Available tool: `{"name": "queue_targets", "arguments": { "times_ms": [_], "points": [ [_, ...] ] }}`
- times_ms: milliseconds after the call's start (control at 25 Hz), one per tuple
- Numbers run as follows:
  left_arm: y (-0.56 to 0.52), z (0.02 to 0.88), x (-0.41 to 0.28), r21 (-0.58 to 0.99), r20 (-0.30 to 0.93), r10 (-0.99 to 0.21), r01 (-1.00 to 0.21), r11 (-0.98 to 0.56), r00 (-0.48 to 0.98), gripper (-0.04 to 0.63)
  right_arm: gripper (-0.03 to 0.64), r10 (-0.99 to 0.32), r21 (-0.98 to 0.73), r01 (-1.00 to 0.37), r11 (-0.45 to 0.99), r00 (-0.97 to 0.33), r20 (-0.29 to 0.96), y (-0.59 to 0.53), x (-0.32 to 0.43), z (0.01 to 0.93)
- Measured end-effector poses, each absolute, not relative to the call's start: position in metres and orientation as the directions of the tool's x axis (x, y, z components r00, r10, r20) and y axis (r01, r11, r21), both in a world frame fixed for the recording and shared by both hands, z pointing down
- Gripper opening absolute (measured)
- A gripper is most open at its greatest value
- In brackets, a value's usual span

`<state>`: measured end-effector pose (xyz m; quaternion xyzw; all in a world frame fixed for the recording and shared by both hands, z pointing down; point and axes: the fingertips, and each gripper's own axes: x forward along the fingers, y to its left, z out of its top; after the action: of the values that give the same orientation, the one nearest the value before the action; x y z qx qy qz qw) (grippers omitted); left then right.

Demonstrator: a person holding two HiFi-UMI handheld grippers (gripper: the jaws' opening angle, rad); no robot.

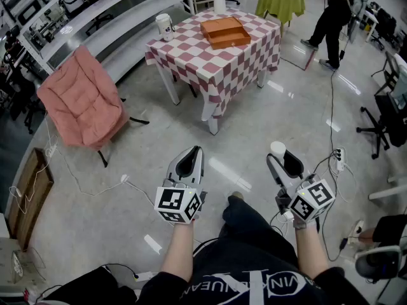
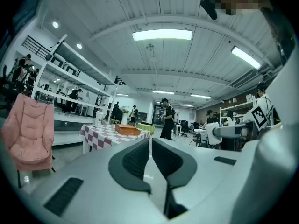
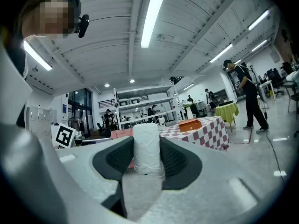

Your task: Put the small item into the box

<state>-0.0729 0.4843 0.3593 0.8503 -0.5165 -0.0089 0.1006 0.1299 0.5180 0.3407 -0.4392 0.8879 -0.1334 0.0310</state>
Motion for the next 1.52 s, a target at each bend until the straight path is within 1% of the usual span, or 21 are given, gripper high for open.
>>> {"name": "queue_targets", "arguments": {
  "times_ms": [280,520,720,1120,1520],
  "points": [
    [0.453,0.374,-0.077,0.172,0.105,-0.875,-0.876,-0.452,0.472,0.025,0.178,-0.787,-0.254,-0.777,0.576,-0.611,0.084,0.483,0.123,0.358],
    [0.401,0.380,-0.081,0.177,0.113,-0.869,-0.871,-0.459,0.481,0.025,0.178,-0.781,-0.249,-0.775,0.582,-0.617,0.097,0.432,0.116,0.364],
    [0.350,0.372,-0.085,0.172,0.112,-0.866,-0.868,-0.467,0.488,0.025,0.178,-0.787,-0.274,-0.773,0.572,-0.612,0.083,0.375,0.111,0.360],
    [0.264,0.373,-0.112,0.169,0.139,-0.880,-0.887,-0.430,0.453,0.025,0.178,-0.771,-0.328,-0.750,0.574,-0.630,0.090,0.279,0.091,0.367],
    [0.184,0.370,-0.118,0.171,0.116,-0.886,-0.888,-0.427,0.448,0.025,0.178,-0.765,-0.355,-0.733,0.580,-0.640,0.073,0.201,0.086,0.371]
  ]
}}
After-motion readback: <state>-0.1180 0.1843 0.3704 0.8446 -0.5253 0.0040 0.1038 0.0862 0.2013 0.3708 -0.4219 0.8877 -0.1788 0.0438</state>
